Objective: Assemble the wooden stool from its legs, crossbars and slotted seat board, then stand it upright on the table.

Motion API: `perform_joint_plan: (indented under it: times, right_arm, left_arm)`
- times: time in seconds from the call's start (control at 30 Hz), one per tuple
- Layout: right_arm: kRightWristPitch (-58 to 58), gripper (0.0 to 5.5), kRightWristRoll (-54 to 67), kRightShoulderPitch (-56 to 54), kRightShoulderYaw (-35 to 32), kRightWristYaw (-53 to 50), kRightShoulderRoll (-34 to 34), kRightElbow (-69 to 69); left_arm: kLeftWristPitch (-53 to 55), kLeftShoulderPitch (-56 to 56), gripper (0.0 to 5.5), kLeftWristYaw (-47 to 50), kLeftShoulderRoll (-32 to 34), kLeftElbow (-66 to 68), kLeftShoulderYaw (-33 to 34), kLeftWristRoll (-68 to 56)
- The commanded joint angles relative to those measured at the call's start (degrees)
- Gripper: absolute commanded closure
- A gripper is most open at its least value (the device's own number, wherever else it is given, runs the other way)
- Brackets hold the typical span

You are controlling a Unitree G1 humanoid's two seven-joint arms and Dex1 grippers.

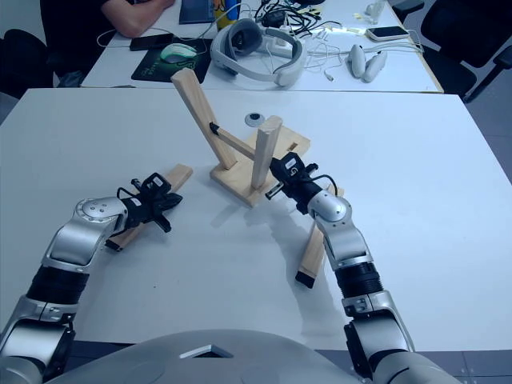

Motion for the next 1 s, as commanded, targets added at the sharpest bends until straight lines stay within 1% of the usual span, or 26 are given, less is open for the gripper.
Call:
perform_joint_plan:
  times: [0.03,0.07,0.13,0.17,0.23,0.37,0.5,0.57,0.67,0.77,0.87,1.0]
  right_arm:
    - [4.1,5.50,2.5,0.9,8.8,10.9,-0.4,-8.1]
    - [5.9,5.50,2.5,-0.3,11.7,12.8,0.8,-9.0]
    - [9.2,5.50,1.8,-3.5,16.2,12.5,5.4,-9.5]
    - [10.5,5.50,1.8,-4.7,16.9,11.2,7.9,-9.4]
    - [12.4,5.50,0.9,-5.5,16.4,8.6,9.3,-10.5]
    - [16.7,5.50,3.1,-4.1,9.7,9.6,3.3,-15.2]
    - [21.9,5.50,8.1,-4.6,-0.2,9.6,-1.8,-18.7]
    - [22.2,5.50,6.7,-5.3,-1.7,9.0,-4.4,-17.9]
    - [20.4,5.50,0.5,-5.4,0.2,7.6,-8.4,-13.8]
    - [18.2,5.50,-5.9,-5.5,4.2,7.3,-11.8,-9.8]
    - [17.1,5.50,-10.6,-5.3,7.9,9.1,-14.6,-7.4]
    - [17.8,5.50,-14.1,-4.6,11.1,11.3,-17.0,-6.8]
  left_arm:
    - [0.9,3.5,5.48,1.4,0.6,1.8,1.9,-0.1]
    - [0.7,3.6,5.48,2.0,0.8,2.3,3.1,-0.3]
    - [0.0,2.8,5.48,2.7,1.7,3.7,5.0,-0.3]
    - [-0.5,2.1,5.48,3.1,2.0,4.5,5.6,-0.1]
    - [-1.1,0.9,5.48,4.0,2.4,5.2,6.5,0.4]
    - [-1.7,1.8,5.48,6.9,1.9,3.7,8.1,1.0]
    - [-2.4,2.4,5.48,9.5,-1.2,2.3,8.7,0.1]
    - [-1.9,3.5,5.48,10.5,-3.2,0.5,8.5,-0.5]
    - [-0.4,3.9,5.48,11.9,-7.3,-2.5,6.7,-1.4]
    - [0.4,3.0,5.48,12.9,-9.8,-3.5,4.1,-0.9]
    - [0.8,1.8,5.48,14.0,-11.4,-3.4,2.4,-0.1]
    - [0.5,-0.1,5.48,14.7,-12.5,-2.4,1.0,0.7]
